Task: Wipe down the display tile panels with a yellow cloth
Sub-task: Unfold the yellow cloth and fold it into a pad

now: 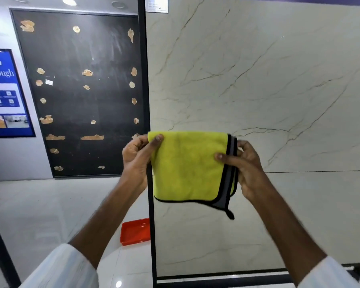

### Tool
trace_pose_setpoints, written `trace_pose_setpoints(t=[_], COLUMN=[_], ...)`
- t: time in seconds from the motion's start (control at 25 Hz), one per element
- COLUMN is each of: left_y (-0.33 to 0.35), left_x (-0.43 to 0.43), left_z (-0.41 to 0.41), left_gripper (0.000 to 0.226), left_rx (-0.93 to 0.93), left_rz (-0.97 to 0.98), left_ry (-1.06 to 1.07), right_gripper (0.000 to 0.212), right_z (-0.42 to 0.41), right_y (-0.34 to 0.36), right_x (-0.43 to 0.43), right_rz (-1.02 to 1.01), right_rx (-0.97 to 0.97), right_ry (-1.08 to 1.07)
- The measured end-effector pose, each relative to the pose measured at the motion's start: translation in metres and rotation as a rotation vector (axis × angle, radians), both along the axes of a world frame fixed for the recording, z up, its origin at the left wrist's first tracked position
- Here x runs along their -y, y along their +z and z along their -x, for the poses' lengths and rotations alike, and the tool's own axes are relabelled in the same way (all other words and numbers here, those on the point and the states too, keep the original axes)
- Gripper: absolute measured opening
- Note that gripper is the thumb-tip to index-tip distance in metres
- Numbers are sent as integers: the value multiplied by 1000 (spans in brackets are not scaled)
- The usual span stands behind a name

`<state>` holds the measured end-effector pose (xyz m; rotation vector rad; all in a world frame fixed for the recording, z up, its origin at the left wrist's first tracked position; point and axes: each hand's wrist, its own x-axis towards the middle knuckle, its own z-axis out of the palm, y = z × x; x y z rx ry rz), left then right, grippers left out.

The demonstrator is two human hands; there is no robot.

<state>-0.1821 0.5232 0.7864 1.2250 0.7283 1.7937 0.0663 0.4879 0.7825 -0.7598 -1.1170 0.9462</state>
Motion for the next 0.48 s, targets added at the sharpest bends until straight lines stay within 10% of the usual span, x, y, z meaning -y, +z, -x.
trace_pose_setpoints(t=[0.48], left_y=[-4], left_x=[-27], left_z=[16], left_gripper=[24], left_rx=[61], left_rz=[127], left_ry=[67], right_gripper=[50], right_z=[36], right_y=[-77], right_x=[-20], right_rz=[445], right_rx=[-119], right_ry=[483])
